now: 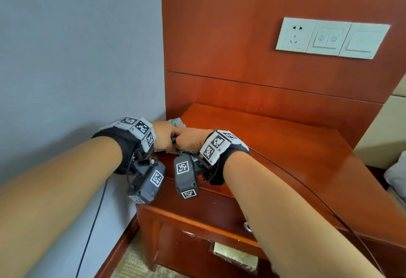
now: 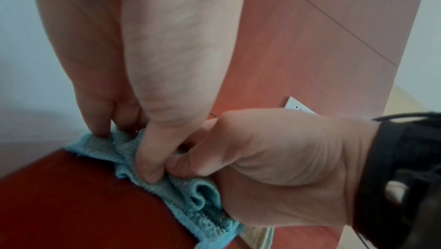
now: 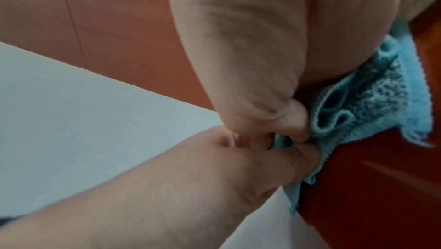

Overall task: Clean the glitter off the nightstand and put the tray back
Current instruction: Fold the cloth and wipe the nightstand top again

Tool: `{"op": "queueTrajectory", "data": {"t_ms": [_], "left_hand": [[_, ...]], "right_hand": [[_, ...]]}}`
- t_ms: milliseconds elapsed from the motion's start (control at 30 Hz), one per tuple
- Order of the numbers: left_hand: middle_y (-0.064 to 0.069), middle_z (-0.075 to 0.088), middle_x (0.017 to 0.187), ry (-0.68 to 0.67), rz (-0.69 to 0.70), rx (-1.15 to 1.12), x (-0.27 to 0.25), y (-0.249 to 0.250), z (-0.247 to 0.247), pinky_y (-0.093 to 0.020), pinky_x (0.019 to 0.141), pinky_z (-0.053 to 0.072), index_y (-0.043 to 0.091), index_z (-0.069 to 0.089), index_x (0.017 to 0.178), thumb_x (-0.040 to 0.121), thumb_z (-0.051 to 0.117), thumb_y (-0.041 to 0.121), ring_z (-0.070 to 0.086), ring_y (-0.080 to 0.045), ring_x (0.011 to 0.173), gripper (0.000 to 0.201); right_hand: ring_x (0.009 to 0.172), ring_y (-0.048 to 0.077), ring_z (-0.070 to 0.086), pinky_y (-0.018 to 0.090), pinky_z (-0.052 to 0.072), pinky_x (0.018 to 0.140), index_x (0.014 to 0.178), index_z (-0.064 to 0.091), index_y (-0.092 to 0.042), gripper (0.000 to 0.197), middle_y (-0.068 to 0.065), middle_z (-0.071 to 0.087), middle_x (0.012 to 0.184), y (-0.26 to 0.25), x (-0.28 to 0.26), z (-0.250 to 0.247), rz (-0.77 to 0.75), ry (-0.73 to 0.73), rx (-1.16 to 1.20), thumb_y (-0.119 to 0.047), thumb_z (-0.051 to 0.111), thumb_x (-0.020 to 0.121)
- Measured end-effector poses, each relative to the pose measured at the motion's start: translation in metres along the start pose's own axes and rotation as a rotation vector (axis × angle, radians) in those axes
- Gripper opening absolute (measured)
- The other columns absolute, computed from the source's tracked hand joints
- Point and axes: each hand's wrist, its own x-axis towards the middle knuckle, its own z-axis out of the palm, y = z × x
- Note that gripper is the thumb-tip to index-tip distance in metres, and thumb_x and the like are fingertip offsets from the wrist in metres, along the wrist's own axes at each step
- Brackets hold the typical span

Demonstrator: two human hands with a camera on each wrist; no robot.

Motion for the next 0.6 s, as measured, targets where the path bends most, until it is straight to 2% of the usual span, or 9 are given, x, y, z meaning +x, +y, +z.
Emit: {"op": "queueTrajectory", "data": {"t_ms": [67,167,233,333,367,400,467,533,600], "left_hand": [[-0.012,0.067,0.116,0.008,-0.018,-0.003,-0.015,0.004,0.007,-0.015,0.056,0.034,0.010,0.062,0.123,0.090,0.064,0.025,0.053,-0.017,0.087,0.036],[-0.013,0.067,0.117,0.023,-0.028,-0.012,-0.036,0.008,0.017,-0.018,0.057,0.035,0.008,0.062,0.124,0.090,0.063,0.025,0.053,-0.017,0.087,0.038],[-0.013,0.066,0.119,0.033,-0.033,-0.008,-0.051,0.012,0.021,-0.022,0.059,0.036,0.009,0.061,0.125,0.091,0.062,0.025,0.055,-0.020,0.089,0.037],[-0.012,0.064,0.122,0.059,-0.009,-0.013,-0.071,0.015,0.027,-0.024,0.072,0.039,0.011,0.057,0.129,0.092,0.061,0.024,0.061,-0.026,0.103,0.039],[-0.012,0.064,0.122,0.063,0.003,-0.030,-0.078,0.016,0.029,-0.024,0.075,0.039,0.012,0.057,0.129,0.092,0.062,0.024,0.060,-0.025,0.100,0.040],[-0.012,0.065,0.121,0.064,0.012,-0.039,-0.084,0.016,0.031,-0.024,0.075,0.039,0.012,0.057,0.129,0.092,0.062,0.024,0.057,-0.022,0.093,0.040],[-0.013,0.066,0.118,0.069,0.028,-0.042,-0.092,0.016,0.035,-0.022,0.066,0.040,0.012,0.058,0.128,0.092,0.062,0.025,0.051,-0.017,0.086,0.038],[-0.013,0.066,0.117,0.063,0.031,-0.019,-0.097,0.019,0.037,-0.019,0.055,0.036,0.010,0.059,0.126,0.092,0.061,0.025,0.050,-0.016,0.084,0.036],[-0.013,0.067,0.116,0.059,0.072,0.039,-0.094,0.023,0.038,-0.020,0.058,0.035,0.008,0.061,0.124,0.094,0.058,0.024,0.049,-0.015,0.082,0.034]], "right_hand": [[0.141,0.031,0.027,0.044,0.025,0.116,0.148,0.030,-0.006,0.056,0.014,0.026,0.153,-0.009,-0.016,0.004,0.031,-0.037,-0.035,-0.006,0.044,0.094],[0.138,0.032,0.029,0.044,0.027,0.114,0.146,0.032,-0.004,0.052,0.016,0.027,0.150,-0.021,-0.040,0.011,0.042,-0.038,-0.061,-0.005,0.043,0.095],[0.140,0.031,0.026,0.039,0.025,0.115,0.148,0.029,-0.003,0.052,0.016,0.024,0.152,-0.028,-0.054,0.016,0.039,-0.041,-0.084,-0.002,0.040,0.096],[0.140,0.028,0.026,0.033,0.024,0.111,0.148,0.026,-0.001,0.051,0.017,0.022,0.154,-0.038,-0.074,0.021,0.035,-0.041,-0.099,0.000,0.036,0.098],[0.142,0.027,0.024,0.033,0.023,0.112,0.148,0.026,-0.001,0.051,0.016,0.021,0.155,-0.040,-0.079,0.023,0.016,-0.033,-0.104,-0.001,0.036,0.098],[0.144,0.027,0.022,0.035,0.022,0.114,0.150,0.024,-0.003,0.053,0.015,0.018,0.157,-0.041,-0.085,0.026,0.002,-0.017,-0.089,-0.003,0.037,0.098],[0.147,0.028,0.016,0.042,0.021,0.118,0.151,0.022,-0.008,0.058,0.011,0.014,0.159,-0.044,-0.095,0.032,-0.002,0.001,-0.050,-0.005,0.039,0.096],[0.144,0.028,0.022,0.043,0.026,0.114,0.151,0.023,-0.010,0.057,0.010,0.016,0.158,-0.046,-0.106,0.035,0.005,0.018,-0.066,-0.007,0.040,0.096],[0.138,0.030,0.032,0.040,0.031,0.111,0.148,0.027,-0.007,0.054,0.011,0.019,0.156,-0.045,-0.115,0.039,0.016,0.058,-0.068,-0.009,0.042,0.096]]}}
